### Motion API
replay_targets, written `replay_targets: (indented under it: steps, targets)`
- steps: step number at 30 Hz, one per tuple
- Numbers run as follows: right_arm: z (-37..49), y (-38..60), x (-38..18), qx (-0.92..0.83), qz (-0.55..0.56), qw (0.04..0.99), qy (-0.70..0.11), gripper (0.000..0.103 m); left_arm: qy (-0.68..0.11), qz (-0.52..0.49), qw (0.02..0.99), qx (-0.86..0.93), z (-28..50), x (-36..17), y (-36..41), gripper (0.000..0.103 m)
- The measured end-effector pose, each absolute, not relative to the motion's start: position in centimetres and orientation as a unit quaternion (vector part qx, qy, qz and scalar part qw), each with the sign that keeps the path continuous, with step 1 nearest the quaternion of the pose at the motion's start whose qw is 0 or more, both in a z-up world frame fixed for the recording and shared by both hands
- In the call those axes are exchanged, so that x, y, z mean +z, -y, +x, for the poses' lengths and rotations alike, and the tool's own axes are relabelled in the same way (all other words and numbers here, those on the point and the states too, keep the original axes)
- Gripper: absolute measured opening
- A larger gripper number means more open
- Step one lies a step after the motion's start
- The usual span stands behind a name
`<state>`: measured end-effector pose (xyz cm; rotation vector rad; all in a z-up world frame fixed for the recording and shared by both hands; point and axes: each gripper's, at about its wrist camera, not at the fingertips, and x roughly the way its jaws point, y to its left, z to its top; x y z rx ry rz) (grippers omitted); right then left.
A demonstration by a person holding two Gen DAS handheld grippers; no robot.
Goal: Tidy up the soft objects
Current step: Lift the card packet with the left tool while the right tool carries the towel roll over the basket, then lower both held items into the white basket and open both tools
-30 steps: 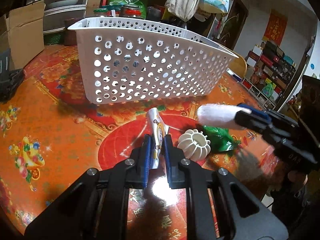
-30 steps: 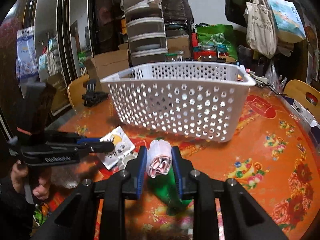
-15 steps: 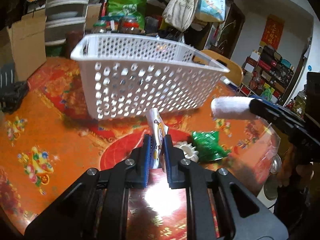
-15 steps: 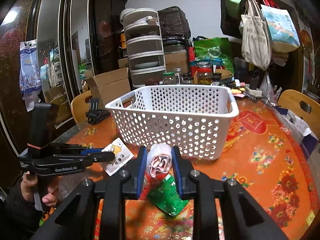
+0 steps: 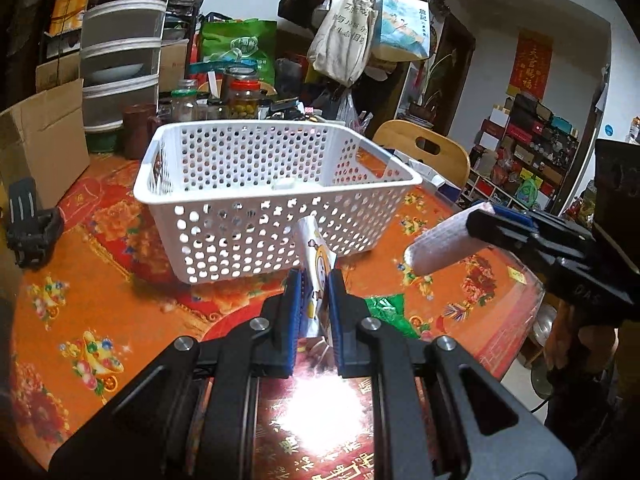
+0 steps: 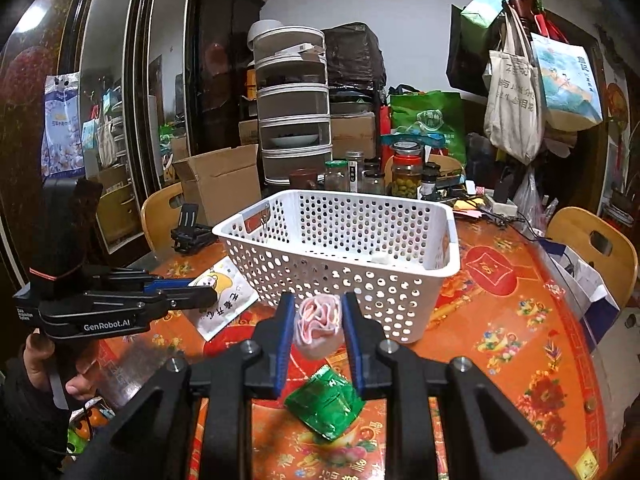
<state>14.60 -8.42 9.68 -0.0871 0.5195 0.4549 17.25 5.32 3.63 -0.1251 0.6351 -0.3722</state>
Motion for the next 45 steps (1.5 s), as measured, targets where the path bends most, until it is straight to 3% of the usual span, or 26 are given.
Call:
replay_targets:
  steps: [14, 23, 32, 45]
  targets:
    - [18.7, 7.6, 17.3, 0.218, -0.06, 0.947, -0.229, 0.022, -0.258, -0.054, 0.95, -0.167, 20.8, 13.7, -5.9, 0.012]
    - [25.5, 6.4, 19.0, 0.197, -0.074, 0.942, -0.261, 0.022, -0.287, -0.079, 0.945, -0.133, 28.3, 16.8, -6.7, 0.012]
    - [33.7, 5.1, 15.8, 0.165, -0.083, 0.923, -0.339, 0.022, -0.372, -0.09, 0.92, -0.091, 37.6, 13.4, -6.0, 0.012]
    - [38.9, 4.9, 8.9, 0.149, -0.076, 0.891, -0.421, 0.022, -0.457, -0.066, 0.885, -0.05, 43.5, 5.5, -6.1, 0.012]
